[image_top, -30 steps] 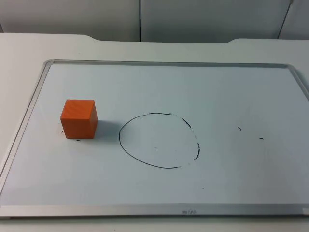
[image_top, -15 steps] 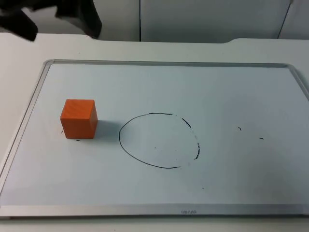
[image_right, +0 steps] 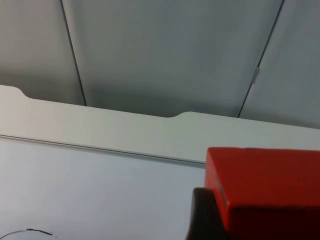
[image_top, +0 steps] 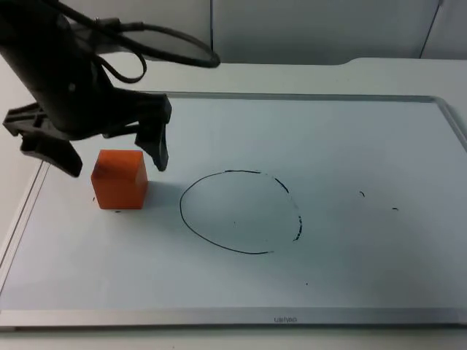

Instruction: Pick up one cube with the left hand and another cube with the right hand. First place the cube in the right hand at the target position, then stack the cube in the left hand on top.

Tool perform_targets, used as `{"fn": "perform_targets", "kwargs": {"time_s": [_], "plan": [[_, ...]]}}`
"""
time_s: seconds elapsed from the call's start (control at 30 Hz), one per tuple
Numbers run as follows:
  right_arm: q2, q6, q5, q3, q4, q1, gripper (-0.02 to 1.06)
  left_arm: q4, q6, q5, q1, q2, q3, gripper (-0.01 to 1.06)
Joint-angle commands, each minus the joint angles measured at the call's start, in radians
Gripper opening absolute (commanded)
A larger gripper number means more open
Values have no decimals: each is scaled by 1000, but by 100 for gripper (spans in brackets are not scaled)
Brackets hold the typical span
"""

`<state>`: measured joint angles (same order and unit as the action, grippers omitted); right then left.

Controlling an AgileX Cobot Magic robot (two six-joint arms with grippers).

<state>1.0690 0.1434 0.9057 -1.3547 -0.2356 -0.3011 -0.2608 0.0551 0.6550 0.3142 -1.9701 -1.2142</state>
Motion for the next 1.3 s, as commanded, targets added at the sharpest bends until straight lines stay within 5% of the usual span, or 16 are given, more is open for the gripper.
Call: {"fn": "perform_targets", "kwargs": {"time_s": [0.0, 0.27, 1.0, 1.1, 1.23, 1.27], "plan": [[-8, -12, -29, 5, -2, -3, 0, 2, 17, -22, 8, -23, -9, 99], [-8, -24, -29, 5, 2, -3, 0, 4, 42, -105, 8, -56, -9, 99], [-8, -24, -44, 5, 2, -3, 0, 7, 31, -112, 10, -111, -9, 83], [-8, -23, -52, 5, 4, -3, 0, 7, 39, -103, 10, -111, -9, 75], [-8, -21, -53, 5, 4, -3, 0, -3, 41, -99, 10, -111, -9, 30], [-8, -21, -53, 5, 4, -3, 0, -3, 41, -99, 10, -111, -9, 30]]}}
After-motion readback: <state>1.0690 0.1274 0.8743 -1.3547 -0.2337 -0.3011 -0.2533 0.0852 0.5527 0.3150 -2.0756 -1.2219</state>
